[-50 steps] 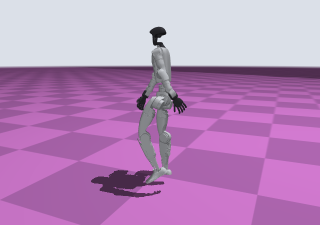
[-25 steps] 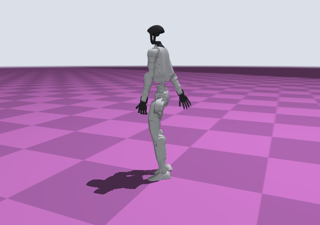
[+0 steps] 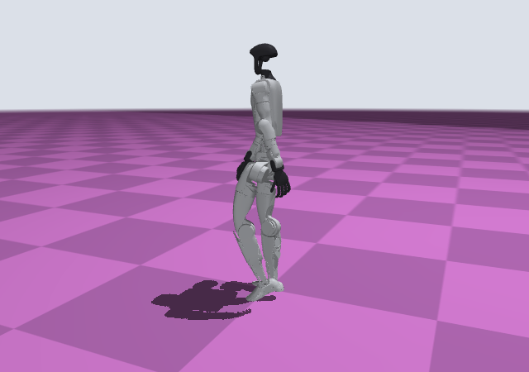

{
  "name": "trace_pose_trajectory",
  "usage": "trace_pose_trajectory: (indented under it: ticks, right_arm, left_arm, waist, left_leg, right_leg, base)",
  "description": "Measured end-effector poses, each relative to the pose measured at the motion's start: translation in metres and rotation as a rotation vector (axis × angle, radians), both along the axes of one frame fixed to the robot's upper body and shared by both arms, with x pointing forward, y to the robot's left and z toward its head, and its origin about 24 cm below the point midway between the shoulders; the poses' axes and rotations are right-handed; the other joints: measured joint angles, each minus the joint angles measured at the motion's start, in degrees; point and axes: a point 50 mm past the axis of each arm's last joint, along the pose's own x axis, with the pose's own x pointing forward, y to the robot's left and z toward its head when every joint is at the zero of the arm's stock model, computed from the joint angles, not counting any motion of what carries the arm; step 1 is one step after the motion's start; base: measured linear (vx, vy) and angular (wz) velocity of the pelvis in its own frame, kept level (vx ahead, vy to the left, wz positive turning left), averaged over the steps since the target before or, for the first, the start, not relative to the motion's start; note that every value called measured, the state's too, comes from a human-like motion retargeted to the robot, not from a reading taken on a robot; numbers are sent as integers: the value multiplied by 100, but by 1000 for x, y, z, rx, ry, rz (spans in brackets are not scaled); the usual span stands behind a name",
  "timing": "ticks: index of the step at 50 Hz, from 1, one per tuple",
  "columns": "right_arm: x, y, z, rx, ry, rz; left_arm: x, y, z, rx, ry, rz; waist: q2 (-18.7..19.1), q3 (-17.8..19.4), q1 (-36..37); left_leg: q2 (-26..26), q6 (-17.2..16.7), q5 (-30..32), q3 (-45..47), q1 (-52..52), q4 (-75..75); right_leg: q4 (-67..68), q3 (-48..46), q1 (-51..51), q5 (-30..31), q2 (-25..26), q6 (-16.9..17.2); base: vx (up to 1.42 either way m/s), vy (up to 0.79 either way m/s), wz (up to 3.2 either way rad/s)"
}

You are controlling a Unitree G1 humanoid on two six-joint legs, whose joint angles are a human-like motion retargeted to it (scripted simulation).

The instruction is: Upper body actions

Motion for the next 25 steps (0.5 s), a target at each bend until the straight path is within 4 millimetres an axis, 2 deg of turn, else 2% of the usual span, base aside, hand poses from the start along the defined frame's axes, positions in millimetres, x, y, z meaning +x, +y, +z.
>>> trace_pose_trajectory:
  ticks: [2, 3, 5, 7, 8, 10, 12, 14, 17, 20, 22, 25]
  right_arm:
    - [-50, -27, -21, -110, 165, -66]
    - [-80, -43, -29, -172, 267, -105]
    - [-131, -76, -34, -316, 463, -199]
    - [-156, -105, -29, -425, 578, -374]
    - [-170, -117, -26, -463, 609, -484]
    - [-209, -140, -17, -533, 672, -714]
    - [-241, -151, -8, -558, 742, -903]
    - [-268, -152, -1, -583, 794, -1043]
    - [-299, -145, 6, -651, 775, -1174]
    - [-317, -141, 11, -684, 753, -1199]
    - [-319, -137, 11, -678, 799, -1168]
    - [-307, -129, 4, -619, 845, -1092]
  left_arm:
    - [39, -7, -7, 13, -107, -51]
    - [56, -12, -10, 7, -164, -87]
    - [103, -24, -11, -41, -312, -173]
    - [170, -30, -3, -86, -516, -313]
    - [198, -32, 4, -84, -610, -395]
    - [247, -38, 20, -72, -780, -563]
    - [294, -30, 45, -45, -932, -732]
    - [320, -27, 61, 21, -1000, -869]
    - [332, -33, 69, 164, -1017, -963]
    - [323, -28, 64, 229, -1001, -970]
    - [297, -25, 47, 183, -920, -992]
    - [245, -19, 20, 98, -738, -996]
  waist:
    - [131, -43, -187]
    - [248, -64, -319]
    - [498, -26, -708]
    - [661, 161, -737]
    - [702, 198, -901]
    - [890, 90, -1285]
    - [971, 178, -1489]
    - [899, 345, -1473]
    - [856, 290, -1229]
    - [808, 85, -1045]
    - [809, -46, -997]
    - [743, -165, -942]
  left_leg:
    - [-318, 256, -1090, 210, 828, -1318]
    - [-295, 406, -1304, 573, 1200, -2025]
    - [-425, 611, -1147, 171, 1562, -3010]
    - [-49, 362, -907, 702, 1518, -3334]
    - [-54, 400, -845, 526, 1379, -3380]
    - [52, 418, -762, 342, 1075, -3406]
    - [138, 480, -781, 220, 894, -3283]
    - [195, 496, -816, 109, 915, -3150]
    - [189, 524, -864, 88, 993, -3126]
    - [75, 520, -930, 273, 1162, -3213]
    - [35, 505, -1035, 377, 1236, -3154]
    - [-68, 509, -1260, 413, 1281, -2886]
  right_leg:
    - [335, -165, 20, -131, 187, 57]
    - [563, -298, 6, -62, 316, 74]
    - [1255, -1011, -173, 738, 374, 67]
    - [2953, -898, -1280, 1869, 79, 201]
    - [3669, -644, -1884, 2227, 72, 183]
    - [4783, -212, -2940, 2129, 278, 204]
    - [5535, -568, -3404, 1726, -86, -117]
    - [5849, -537, -3550, 1684, -111, -235]
    - [5783, -366, -3503, 1776, 39, -111]
    - [4964, -148, -2929, 1911, 287, 108]
    - [3973, -52, -2252, 2010, 441, 252]
    - [2234, -2, -1107, 2020, 565, 529]
  base:
    - [23, 14, 59]
    - [24, 21, 68]
    - [0, 22, 41]
    - [-47, 17, -32]
    - [-39, 21, 28]
    - [-19, 22, 75]
    - [-10, 7, 37]
    - [0, -3, 0]
    - [5, -6, -34]
    - [22, -2, -57]
    - [20, 0, -36]
    - [13, -7, -4]
